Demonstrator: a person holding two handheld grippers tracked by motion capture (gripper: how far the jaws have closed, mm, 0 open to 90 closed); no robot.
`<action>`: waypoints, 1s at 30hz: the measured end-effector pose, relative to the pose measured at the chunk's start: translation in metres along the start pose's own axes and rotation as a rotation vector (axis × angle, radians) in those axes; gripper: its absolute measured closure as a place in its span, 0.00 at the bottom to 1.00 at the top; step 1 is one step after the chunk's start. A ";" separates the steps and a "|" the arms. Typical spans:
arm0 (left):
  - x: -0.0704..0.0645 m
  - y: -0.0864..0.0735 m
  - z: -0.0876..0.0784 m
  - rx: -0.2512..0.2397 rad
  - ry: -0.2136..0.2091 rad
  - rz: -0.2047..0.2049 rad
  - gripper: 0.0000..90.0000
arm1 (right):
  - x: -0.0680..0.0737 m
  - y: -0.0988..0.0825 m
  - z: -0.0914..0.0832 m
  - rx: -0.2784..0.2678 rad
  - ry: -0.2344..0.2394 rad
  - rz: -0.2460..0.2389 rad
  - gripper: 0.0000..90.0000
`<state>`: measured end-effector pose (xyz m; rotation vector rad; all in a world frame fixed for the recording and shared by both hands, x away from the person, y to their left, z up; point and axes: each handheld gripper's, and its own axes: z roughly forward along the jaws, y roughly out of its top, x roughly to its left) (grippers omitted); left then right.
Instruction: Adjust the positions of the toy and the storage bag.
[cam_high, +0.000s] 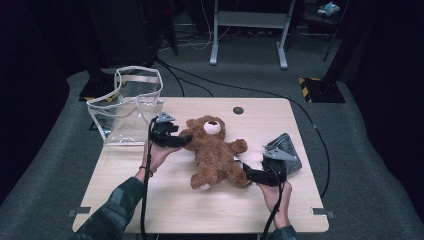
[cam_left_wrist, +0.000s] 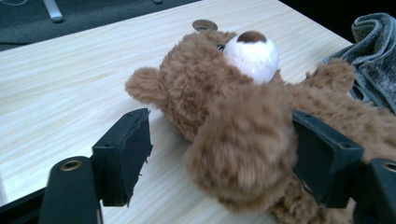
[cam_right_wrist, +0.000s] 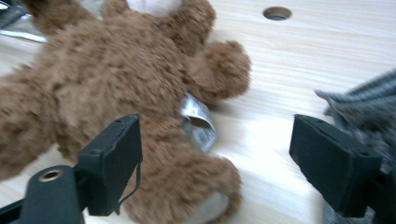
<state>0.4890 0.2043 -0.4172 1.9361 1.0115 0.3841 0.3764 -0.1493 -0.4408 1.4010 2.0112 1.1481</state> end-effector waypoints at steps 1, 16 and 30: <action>-0.002 0.002 -0.001 -0.001 0.000 -0.001 0.24 | -0.002 -0.002 -0.001 0.002 -0.001 0.004 0.17; -0.046 0.041 0.007 0.002 0.036 0.004 0.09 | -0.027 -0.052 0.007 0.051 -0.101 0.047 0.11; -0.081 0.057 0.045 0.092 0.006 -0.005 0.11 | -0.044 -0.079 0.015 0.084 -0.137 0.074 0.11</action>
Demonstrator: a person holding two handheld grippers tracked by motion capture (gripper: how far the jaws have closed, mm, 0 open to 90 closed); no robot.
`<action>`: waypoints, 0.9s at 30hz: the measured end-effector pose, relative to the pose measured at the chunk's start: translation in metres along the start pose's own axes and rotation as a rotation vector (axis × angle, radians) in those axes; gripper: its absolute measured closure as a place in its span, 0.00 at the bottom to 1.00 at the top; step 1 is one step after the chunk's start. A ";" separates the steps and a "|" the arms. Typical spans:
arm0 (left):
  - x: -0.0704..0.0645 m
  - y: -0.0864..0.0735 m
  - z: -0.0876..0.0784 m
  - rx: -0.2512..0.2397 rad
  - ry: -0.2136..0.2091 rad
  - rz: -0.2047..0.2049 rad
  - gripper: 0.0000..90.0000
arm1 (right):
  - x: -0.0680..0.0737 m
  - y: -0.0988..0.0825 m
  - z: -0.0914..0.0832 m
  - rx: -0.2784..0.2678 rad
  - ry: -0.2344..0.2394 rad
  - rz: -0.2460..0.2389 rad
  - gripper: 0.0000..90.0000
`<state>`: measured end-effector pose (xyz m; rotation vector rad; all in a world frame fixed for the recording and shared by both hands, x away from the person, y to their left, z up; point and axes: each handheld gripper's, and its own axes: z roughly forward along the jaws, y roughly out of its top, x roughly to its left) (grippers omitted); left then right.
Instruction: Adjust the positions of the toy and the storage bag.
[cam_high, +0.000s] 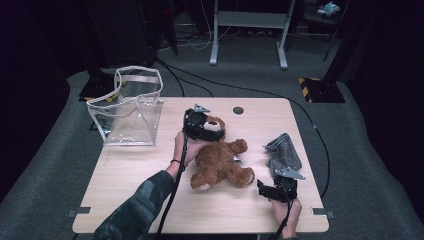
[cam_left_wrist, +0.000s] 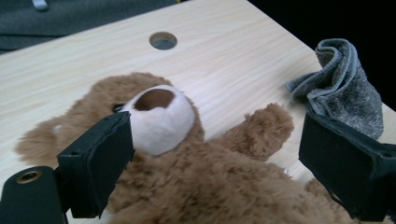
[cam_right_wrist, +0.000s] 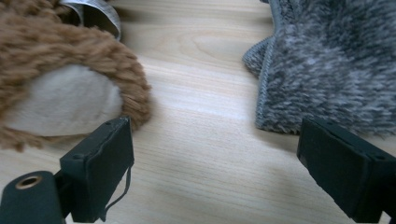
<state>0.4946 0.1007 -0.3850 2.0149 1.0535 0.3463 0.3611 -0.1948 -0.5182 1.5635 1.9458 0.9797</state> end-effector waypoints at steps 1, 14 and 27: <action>-0.003 0.001 0.004 -0.001 0.007 -0.012 0.11 | -0.001 -0.001 0.001 0.001 -0.004 0.003 0.11; 0.007 -0.017 0.038 0.118 0.087 -0.097 0.10 | -0.005 -0.006 0.002 0.003 -0.006 0.020 0.11; 0.022 -0.027 0.046 0.136 0.131 -0.183 0.07 | -0.003 -0.007 0.002 0.003 -0.028 0.001 0.12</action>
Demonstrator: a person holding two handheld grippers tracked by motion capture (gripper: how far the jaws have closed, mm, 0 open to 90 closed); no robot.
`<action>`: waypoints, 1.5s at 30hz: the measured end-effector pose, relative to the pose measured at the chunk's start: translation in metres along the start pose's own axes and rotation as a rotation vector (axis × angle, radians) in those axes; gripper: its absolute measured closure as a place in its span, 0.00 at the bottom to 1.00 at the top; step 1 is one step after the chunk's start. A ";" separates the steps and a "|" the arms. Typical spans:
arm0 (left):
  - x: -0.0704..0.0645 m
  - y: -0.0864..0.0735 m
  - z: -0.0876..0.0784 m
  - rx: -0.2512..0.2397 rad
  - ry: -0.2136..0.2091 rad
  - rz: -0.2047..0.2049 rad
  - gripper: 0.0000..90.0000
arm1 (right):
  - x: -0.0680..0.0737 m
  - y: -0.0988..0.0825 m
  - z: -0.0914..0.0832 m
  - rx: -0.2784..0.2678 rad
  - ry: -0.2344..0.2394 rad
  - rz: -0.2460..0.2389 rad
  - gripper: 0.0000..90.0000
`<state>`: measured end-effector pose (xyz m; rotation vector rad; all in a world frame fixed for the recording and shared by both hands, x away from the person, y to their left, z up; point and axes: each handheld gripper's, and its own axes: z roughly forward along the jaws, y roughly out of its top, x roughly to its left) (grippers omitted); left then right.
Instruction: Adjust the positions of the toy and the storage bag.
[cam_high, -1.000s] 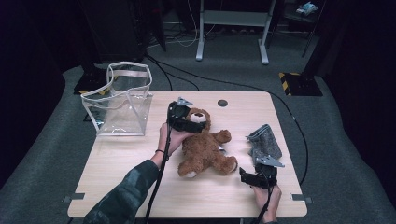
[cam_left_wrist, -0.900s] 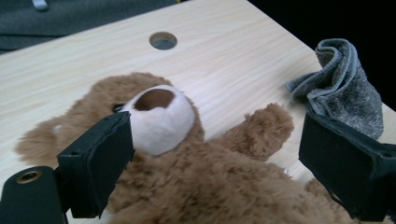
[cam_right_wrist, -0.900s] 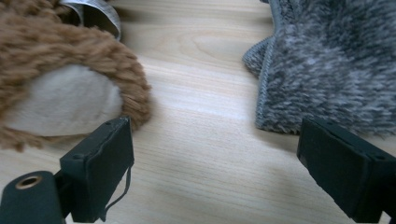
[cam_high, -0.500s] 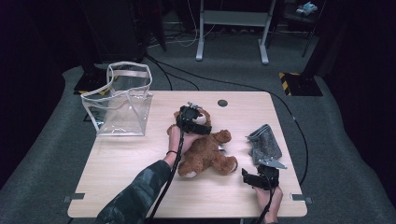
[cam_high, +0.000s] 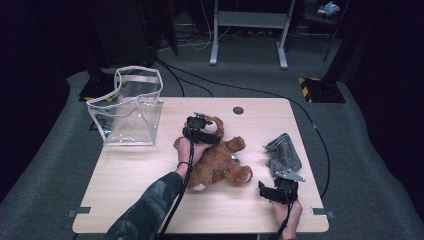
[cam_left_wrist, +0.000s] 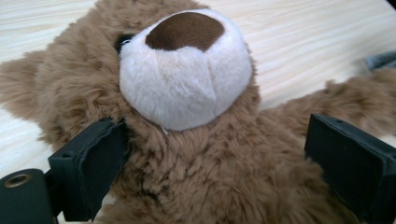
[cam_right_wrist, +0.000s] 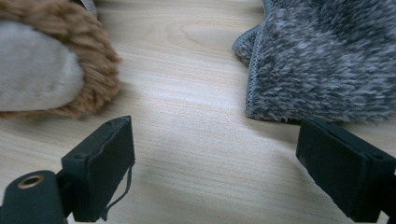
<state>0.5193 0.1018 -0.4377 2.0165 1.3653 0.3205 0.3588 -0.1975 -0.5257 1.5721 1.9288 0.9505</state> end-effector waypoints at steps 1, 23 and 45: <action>0.001 0.000 -0.001 0.002 0.002 -0.005 0.06 | 0.000 0.000 0.000 0.002 0.000 -0.003 0.12; 0.012 -0.004 0.016 0.041 0.084 -0.107 0.00 | 0.001 0.000 0.001 0.007 -0.006 -0.013 0.12; 0.013 -0.014 0.025 0.029 0.099 -0.062 0.00 | 0.003 0.000 0.002 0.020 -0.010 -0.026 0.13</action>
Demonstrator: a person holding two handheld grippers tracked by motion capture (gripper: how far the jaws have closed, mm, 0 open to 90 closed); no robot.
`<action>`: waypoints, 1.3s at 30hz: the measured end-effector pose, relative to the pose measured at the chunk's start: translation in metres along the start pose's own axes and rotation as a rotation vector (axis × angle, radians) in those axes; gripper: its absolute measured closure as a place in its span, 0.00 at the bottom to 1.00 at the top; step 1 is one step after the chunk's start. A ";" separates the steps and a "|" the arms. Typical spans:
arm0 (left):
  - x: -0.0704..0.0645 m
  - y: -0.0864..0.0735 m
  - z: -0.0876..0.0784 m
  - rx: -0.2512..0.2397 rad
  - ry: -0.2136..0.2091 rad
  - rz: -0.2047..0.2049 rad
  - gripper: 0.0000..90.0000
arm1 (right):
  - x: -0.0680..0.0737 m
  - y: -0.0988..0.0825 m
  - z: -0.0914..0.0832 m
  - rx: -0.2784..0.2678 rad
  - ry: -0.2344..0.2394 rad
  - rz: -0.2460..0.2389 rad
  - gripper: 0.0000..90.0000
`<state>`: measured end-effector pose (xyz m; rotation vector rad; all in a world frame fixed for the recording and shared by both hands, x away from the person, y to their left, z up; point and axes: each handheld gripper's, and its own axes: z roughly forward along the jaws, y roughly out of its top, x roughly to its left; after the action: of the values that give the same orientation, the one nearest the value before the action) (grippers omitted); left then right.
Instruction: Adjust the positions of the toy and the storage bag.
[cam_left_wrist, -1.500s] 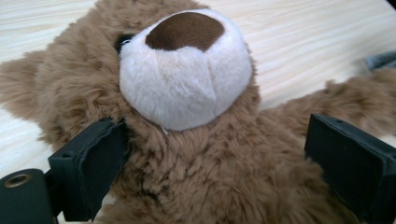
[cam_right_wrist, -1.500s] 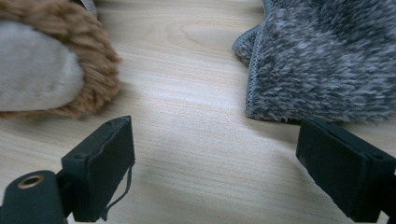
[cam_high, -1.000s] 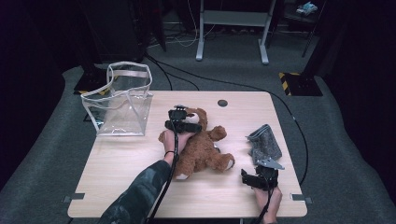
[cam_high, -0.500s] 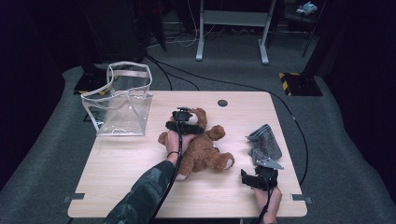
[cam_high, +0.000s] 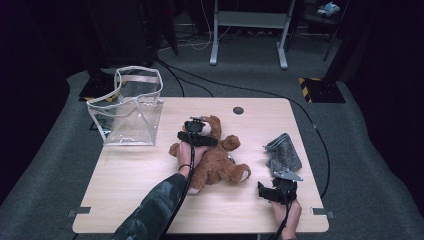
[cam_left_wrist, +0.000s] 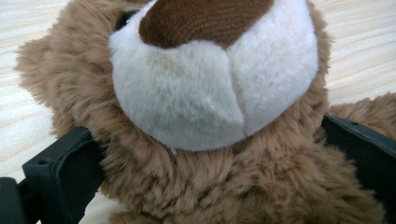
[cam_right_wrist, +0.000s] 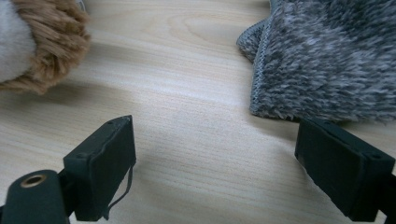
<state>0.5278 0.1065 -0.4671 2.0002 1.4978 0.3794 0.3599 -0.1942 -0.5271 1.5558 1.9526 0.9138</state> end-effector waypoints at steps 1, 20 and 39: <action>0.000 0.000 0.000 -0.003 0.006 0.001 0.00 | 0.000 0.000 0.000 0.000 -0.001 0.000 0.13; -0.001 -0.003 0.002 0.004 0.029 0.010 0.00 | 0.001 0.000 0.001 0.013 -0.004 -0.014 0.12; -0.007 -0.015 0.003 -0.075 -0.002 0.071 0.43 | 0.002 0.000 0.001 0.012 -0.006 -0.010 0.12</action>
<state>0.5153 0.1015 -0.4775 1.9979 1.3941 0.4555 0.3608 -0.1919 -0.5277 1.5521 1.9640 0.8934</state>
